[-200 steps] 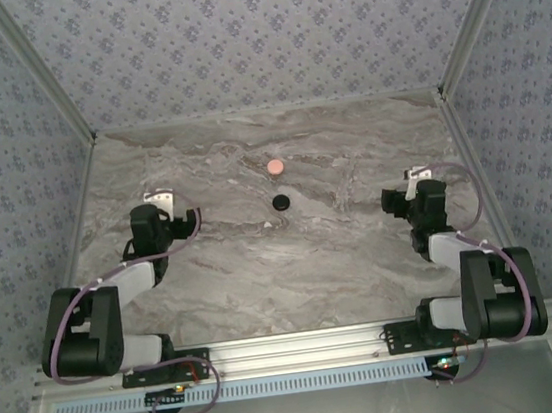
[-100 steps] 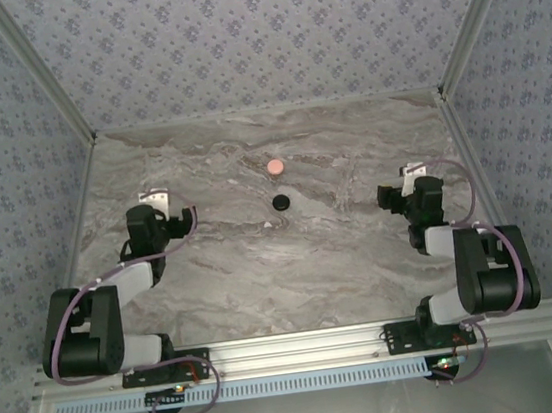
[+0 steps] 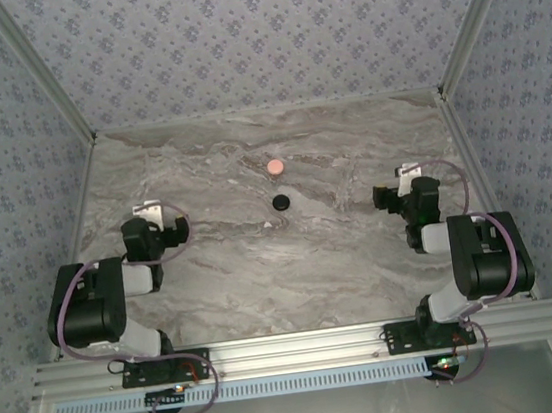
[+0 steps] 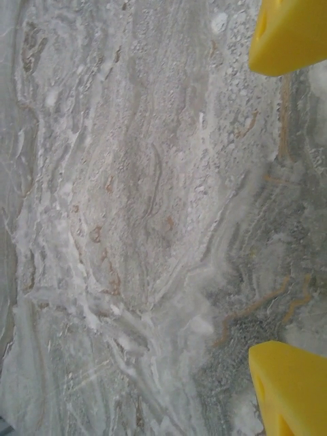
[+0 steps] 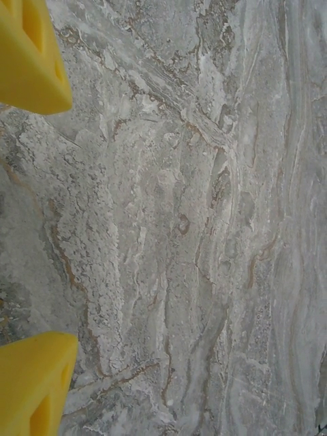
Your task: Insert wireless bluetooth earbuds into charging case
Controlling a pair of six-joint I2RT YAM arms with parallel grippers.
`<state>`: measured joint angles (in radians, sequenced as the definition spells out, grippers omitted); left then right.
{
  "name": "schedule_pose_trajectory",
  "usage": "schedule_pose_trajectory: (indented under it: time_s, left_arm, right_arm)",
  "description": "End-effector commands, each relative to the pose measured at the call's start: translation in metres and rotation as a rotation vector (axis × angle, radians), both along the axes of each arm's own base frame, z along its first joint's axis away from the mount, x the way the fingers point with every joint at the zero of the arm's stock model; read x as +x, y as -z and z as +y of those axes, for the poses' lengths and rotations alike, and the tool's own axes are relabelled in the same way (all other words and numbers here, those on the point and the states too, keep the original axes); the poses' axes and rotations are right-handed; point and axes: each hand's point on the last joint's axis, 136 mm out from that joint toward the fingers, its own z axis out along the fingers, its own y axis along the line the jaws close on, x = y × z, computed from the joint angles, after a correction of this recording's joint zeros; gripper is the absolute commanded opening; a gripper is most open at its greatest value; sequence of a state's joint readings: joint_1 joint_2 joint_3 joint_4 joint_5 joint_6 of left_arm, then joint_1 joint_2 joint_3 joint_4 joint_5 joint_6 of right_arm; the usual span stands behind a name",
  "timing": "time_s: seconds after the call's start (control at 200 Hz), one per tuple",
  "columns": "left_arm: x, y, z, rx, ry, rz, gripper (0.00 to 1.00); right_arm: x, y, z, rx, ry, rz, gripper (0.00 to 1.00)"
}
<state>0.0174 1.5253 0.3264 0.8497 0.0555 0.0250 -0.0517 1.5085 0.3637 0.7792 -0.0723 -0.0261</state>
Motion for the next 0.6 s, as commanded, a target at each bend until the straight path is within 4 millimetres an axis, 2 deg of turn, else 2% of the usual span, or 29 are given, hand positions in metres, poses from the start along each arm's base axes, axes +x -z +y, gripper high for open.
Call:
schedule_pose_trajectory:
  time_s: [0.0, 0.01, 0.025, 0.6]
  left_arm:
    - [0.0192, -0.0213, 0.0111, -0.020, -0.065, -0.053, 0.99]
    - [0.0214, -0.0217, 0.0136, -0.019, -0.080, -0.045, 0.99]
    - [0.0223, -0.0205, 0.0162, -0.016, -0.095, -0.028, 0.99]
    - [0.0219, -0.0212, 0.0175, -0.013, -0.107, -0.038, 0.99]
  right_arm:
    - [0.0075, -0.0085, -0.0008, -0.012, -0.002, -0.032, 0.93]
    - [0.0073, -0.0075, -0.0015, -0.012, 0.002, -0.028, 0.98]
    - [0.0076, -0.0076, -0.0024, -0.012, 0.007, -0.028, 1.00]
    - [0.0078, -0.0078, -0.0032, -0.010, 0.011, -0.027, 1.00]
